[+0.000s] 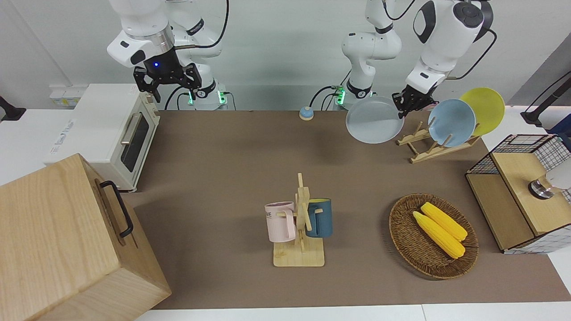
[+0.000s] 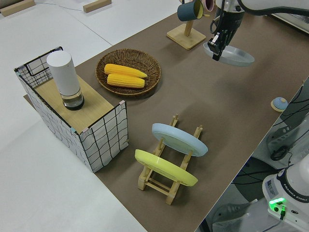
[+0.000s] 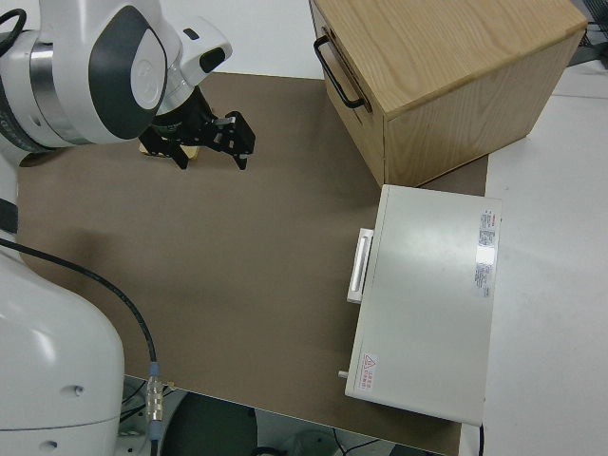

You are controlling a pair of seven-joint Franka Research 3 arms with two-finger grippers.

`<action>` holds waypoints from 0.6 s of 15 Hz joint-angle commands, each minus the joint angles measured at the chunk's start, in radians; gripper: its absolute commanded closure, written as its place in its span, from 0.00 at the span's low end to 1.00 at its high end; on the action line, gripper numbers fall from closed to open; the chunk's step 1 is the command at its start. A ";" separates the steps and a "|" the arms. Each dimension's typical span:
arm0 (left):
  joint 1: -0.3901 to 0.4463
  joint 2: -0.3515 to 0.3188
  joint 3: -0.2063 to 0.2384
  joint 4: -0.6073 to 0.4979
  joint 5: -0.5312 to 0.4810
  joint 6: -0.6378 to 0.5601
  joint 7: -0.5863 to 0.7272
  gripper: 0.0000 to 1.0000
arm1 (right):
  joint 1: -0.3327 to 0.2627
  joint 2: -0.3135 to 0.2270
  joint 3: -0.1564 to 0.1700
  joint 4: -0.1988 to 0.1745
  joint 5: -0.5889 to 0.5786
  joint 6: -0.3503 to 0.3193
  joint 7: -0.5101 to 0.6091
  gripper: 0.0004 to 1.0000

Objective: Pick gray plate from table and place it on lower plate rack with left arm
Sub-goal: 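Lift the gray plate with the left gripper toward the plate rack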

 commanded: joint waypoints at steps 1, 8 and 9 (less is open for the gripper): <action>0.003 0.017 0.000 0.077 -0.006 -0.076 0.000 1.00 | -0.010 -0.002 0.006 0.006 0.010 -0.014 -0.001 0.01; 0.004 0.017 0.000 0.131 0.116 -0.109 0.002 1.00 | -0.010 -0.002 0.006 0.006 0.010 -0.014 0.000 0.01; 0.004 0.017 0.000 0.131 0.141 -0.108 0.006 1.00 | -0.010 -0.002 0.006 0.006 0.010 -0.014 -0.001 0.01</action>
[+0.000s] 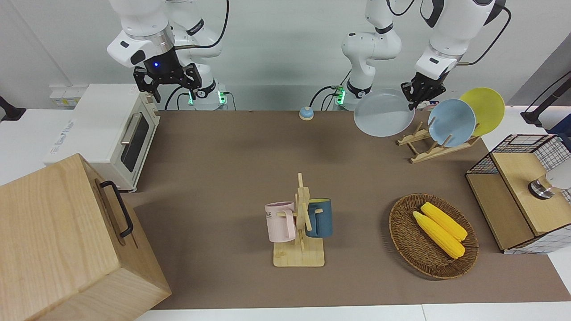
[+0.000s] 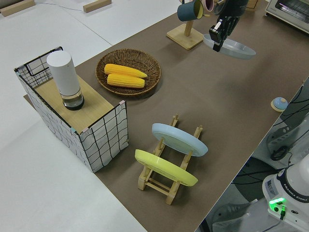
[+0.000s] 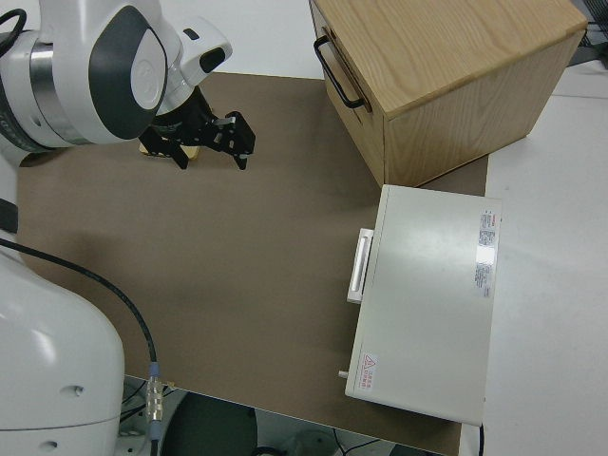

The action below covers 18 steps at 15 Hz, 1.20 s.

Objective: Pick gray plate from table and place it on lower plate rack with left arm
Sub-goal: 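Lift the gray plate with the left gripper toward the plate rack, then lower the gray plate into the rack slot nearest the robot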

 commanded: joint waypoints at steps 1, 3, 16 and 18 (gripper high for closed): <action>0.004 0.016 -0.002 0.038 0.097 -0.035 0.005 1.00 | -0.010 -0.002 0.006 0.006 0.010 -0.014 0.000 0.01; 0.002 0.017 -0.004 0.038 0.180 -0.044 0.006 1.00 | -0.010 -0.002 0.006 0.006 0.010 -0.014 0.000 0.01; -0.001 0.028 -0.007 0.025 0.656 -0.121 -0.018 1.00 | -0.010 -0.002 0.006 0.006 0.010 -0.014 -0.001 0.01; 0.001 0.048 -0.007 0.025 0.702 -0.121 -0.026 1.00 | -0.010 -0.002 0.006 0.006 0.010 -0.014 0.000 0.01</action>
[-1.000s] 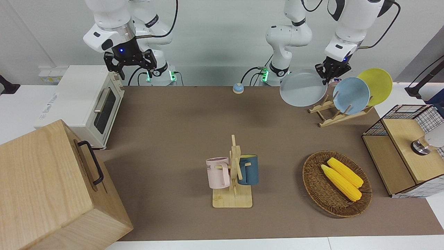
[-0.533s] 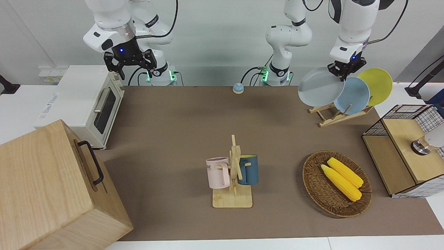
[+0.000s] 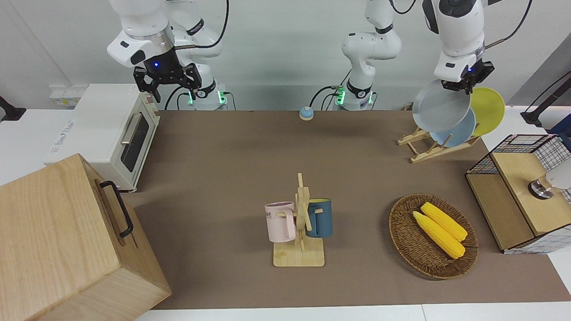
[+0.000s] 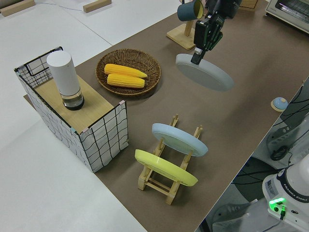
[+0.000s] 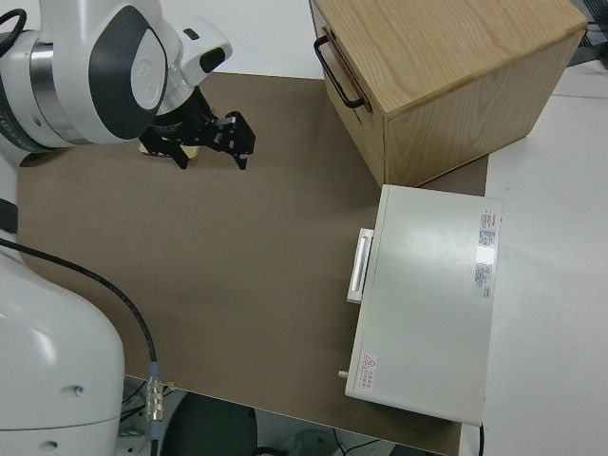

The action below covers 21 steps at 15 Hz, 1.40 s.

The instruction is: Pick gray plate from table and place it on lower plate rack with left arm

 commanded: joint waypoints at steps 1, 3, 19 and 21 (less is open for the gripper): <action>0.000 0.038 -0.007 0.009 0.096 -0.023 -0.036 1.00 | -0.010 -0.002 0.006 0.006 0.010 -0.014 0.000 0.01; 0.002 0.041 -0.007 -0.012 0.129 -0.023 -0.048 1.00 | -0.010 -0.002 0.006 0.006 0.010 -0.014 0.000 0.01; -0.017 0.072 -0.104 -0.275 0.267 -0.029 -0.450 1.00 | -0.010 -0.002 0.006 0.006 0.010 -0.014 -0.001 0.01; -0.017 0.086 -0.105 -0.282 0.267 -0.031 -0.461 1.00 | -0.010 -0.002 0.006 0.006 0.010 -0.014 0.000 0.01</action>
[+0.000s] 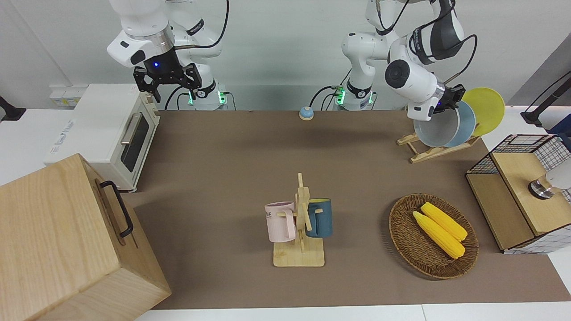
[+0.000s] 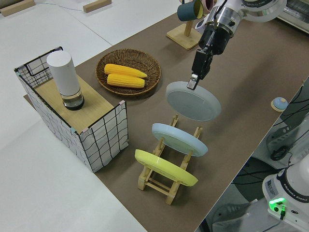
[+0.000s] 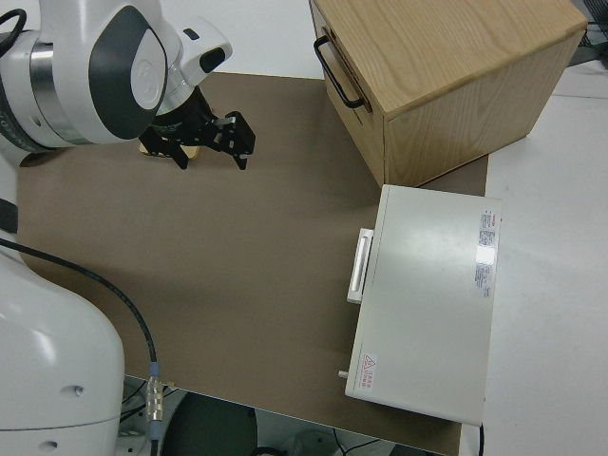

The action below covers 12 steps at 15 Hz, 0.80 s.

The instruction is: Pick gray plate from table and place it on lower plate rack with left arm

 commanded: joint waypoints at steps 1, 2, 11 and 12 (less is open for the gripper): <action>-0.012 0.010 -0.005 -0.035 0.033 -0.017 -0.050 1.00 | -0.010 -0.002 0.006 0.006 0.010 -0.014 0.000 0.01; -0.012 0.011 -0.005 -0.041 0.033 -0.017 -0.063 1.00 | -0.010 -0.002 0.006 0.006 0.010 -0.014 0.000 0.01; -0.013 0.079 -0.049 -0.098 0.033 -0.021 -0.222 1.00 | -0.010 -0.002 0.006 0.006 0.010 -0.014 -0.001 0.01; -0.013 0.086 -0.054 -0.098 0.033 -0.021 -0.234 1.00 | -0.010 -0.002 0.006 0.006 0.010 -0.014 0.000 0.01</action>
